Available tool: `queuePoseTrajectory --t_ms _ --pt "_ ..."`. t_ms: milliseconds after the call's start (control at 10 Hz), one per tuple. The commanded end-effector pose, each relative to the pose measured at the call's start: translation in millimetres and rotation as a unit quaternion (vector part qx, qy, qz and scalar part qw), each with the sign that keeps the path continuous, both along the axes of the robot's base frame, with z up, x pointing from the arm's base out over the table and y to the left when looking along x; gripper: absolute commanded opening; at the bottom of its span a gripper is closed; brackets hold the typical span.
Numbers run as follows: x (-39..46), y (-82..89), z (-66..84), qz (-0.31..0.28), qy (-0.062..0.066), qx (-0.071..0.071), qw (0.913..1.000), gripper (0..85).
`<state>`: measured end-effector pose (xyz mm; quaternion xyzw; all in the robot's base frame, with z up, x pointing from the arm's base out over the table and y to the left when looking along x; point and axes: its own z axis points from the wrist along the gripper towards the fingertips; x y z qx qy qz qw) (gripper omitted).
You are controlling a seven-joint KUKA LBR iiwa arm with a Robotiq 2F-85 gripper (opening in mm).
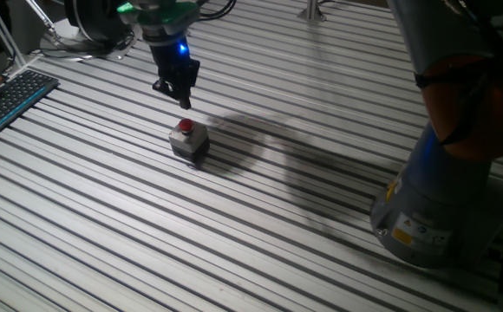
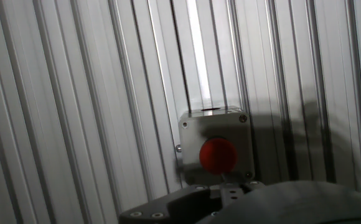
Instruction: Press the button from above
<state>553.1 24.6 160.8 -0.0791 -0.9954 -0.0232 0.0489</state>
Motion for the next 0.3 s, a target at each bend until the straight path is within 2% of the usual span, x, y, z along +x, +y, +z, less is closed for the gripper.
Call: queuePoseTrajectory --t_ms 0,200 --pt "0.1 -0.5 -0.2 -0.003 0.001 -0.001 1.0000 0.0" --pt "-0.8 -1.4 0.4 -0.009 0.010 -0.001 0.9999 0.0"
